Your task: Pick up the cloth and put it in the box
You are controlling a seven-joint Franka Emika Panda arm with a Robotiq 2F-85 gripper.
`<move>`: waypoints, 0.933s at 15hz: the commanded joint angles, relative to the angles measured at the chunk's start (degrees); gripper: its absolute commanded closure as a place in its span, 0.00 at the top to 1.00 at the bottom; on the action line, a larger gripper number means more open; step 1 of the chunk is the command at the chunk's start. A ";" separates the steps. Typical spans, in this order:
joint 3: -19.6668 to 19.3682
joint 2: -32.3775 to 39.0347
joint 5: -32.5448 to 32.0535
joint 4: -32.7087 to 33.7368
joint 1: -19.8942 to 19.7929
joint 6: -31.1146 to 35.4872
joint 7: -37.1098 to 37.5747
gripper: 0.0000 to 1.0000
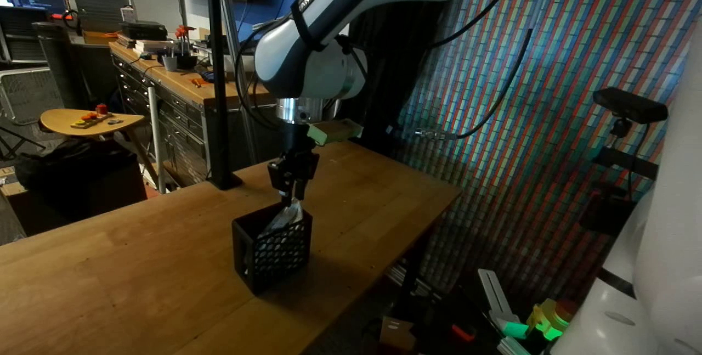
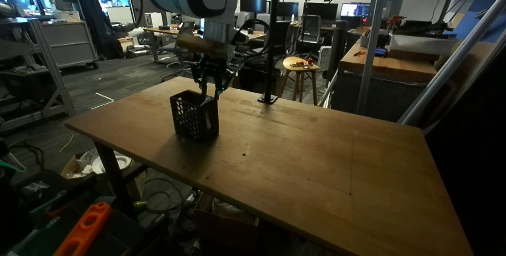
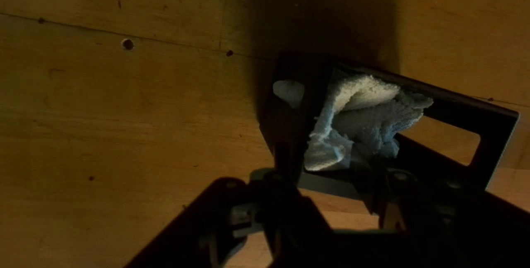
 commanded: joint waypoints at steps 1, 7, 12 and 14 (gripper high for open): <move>0.71 -0.11 1.53 0.21 -0.60 0.85 -1.20 0.17; 0.75 -0.14 1.71 0.20 -0.61 0.76 -1.13 0.09; 0.71 -0.52 1.28 0.59 -0.38 0.35 -0.43 0.08; 0.62 -0.84 -0.02 1.35 0.09 -0.26 0.58 0.07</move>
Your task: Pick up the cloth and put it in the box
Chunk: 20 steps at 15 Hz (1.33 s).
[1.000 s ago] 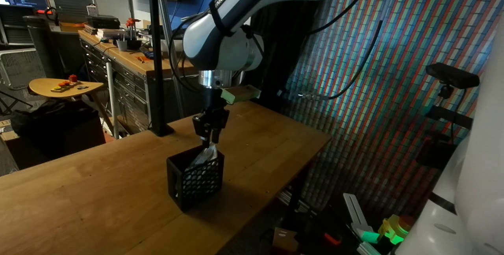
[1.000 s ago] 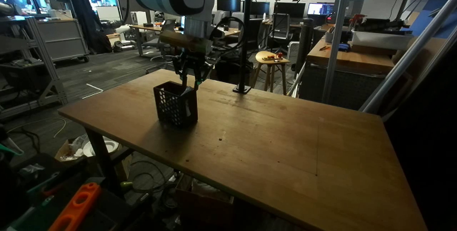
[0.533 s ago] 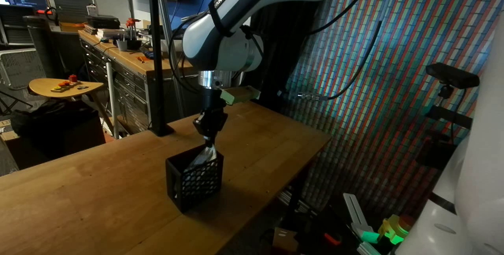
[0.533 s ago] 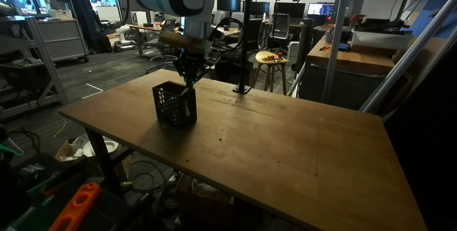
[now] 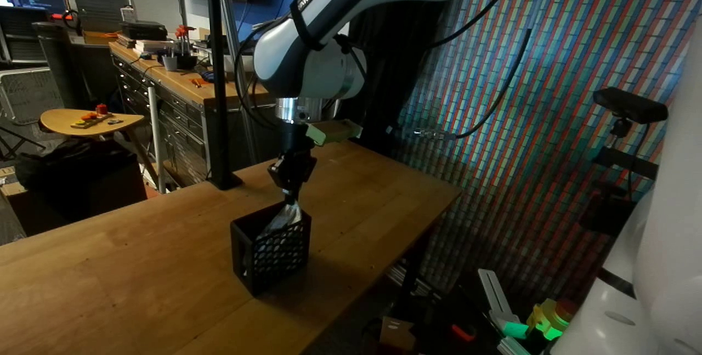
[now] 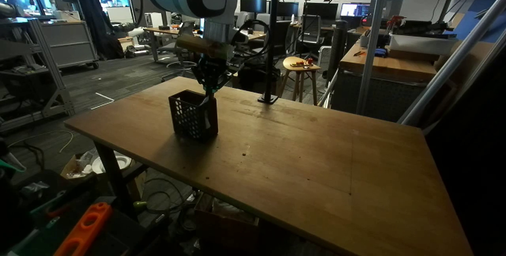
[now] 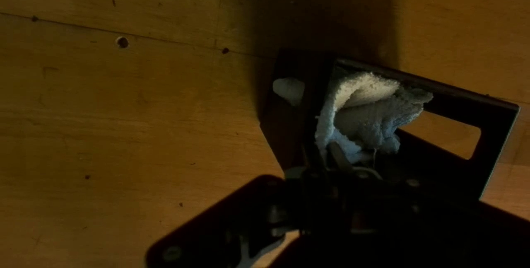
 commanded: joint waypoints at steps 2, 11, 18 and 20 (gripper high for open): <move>0.53 -1.00 -2.23 2.46 0.73 -1.03 0.96 0.08; 1.79 -0.51 -3.03 5.07 1.50 -1.76 0.31 0.08; 1.39 -0.75 -3.08 3.63 0.96 -1.39 -0.22 0.09; 0.88 -0.71 -3.86 3.10 0.59 -1.74 -0.49 0.24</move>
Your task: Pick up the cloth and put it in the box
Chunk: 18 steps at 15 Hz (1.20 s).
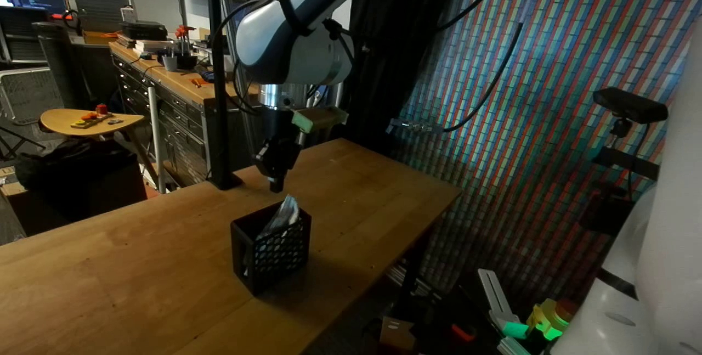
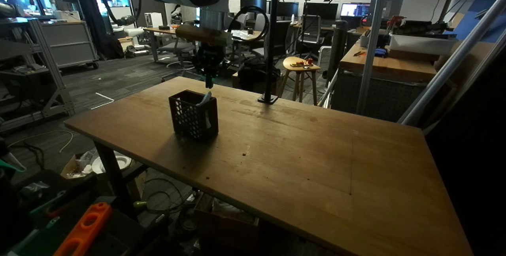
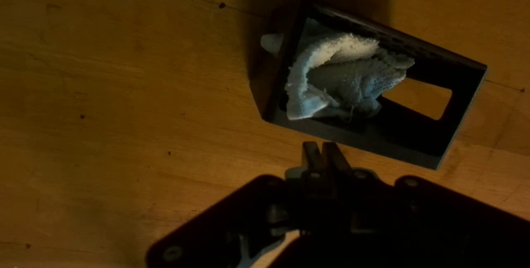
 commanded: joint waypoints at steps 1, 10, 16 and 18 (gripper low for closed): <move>-0.73 -0.59 -1.55 -0.67 -0.76 -1.28 -0.61 0.30; -1.05 -0.28 -0.97 -1.47 -1.65 -1.42 -1.14 0.27; -0.64 -0.52 -0.16 -2.38 -1.61 -1.41 -1.06 0.26; -0.57 -0.40 -0.23 -2.38 -1.54 -1.53 -0.93 0.14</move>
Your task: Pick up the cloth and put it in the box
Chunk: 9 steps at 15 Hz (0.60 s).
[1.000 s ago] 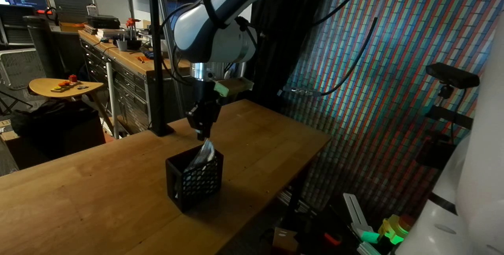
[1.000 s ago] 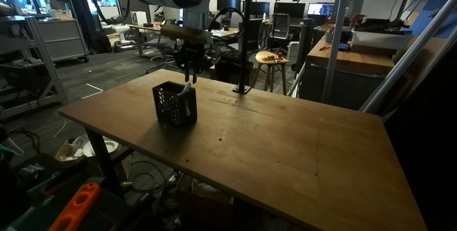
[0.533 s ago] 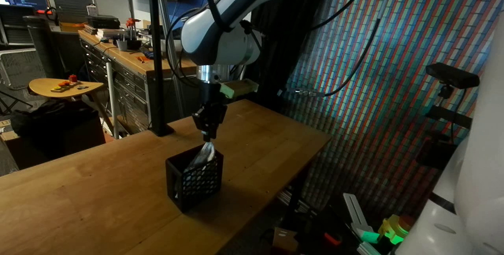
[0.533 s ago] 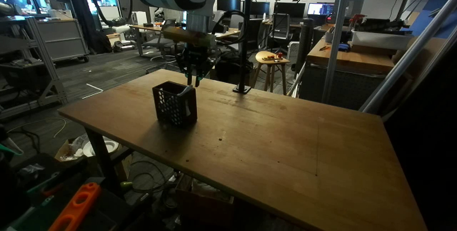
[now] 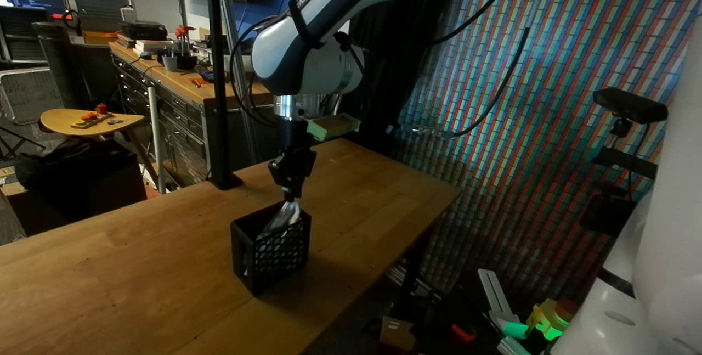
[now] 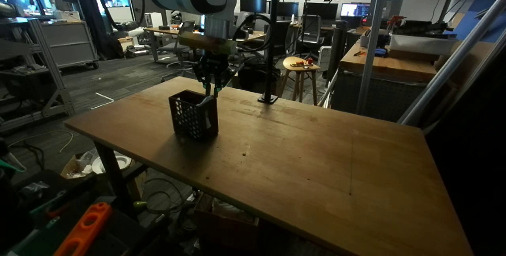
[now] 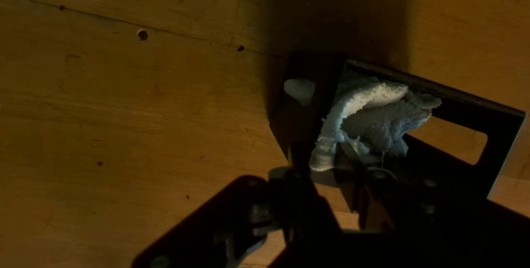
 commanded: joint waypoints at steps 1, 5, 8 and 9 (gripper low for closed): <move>0.38 -0.62 0.52 -0.11 -0.02 -0.75 -0.49 0.10; 0.47 -0.56 0.45 0.39 0.09 -1.22 -0.27 0.08; 0.58 -0.81 0.37 0.77 0.26 -1.98 0.13 0.10; 0.60 -0.91 0.18 0.90 0.37 -2.37 0.42 0.08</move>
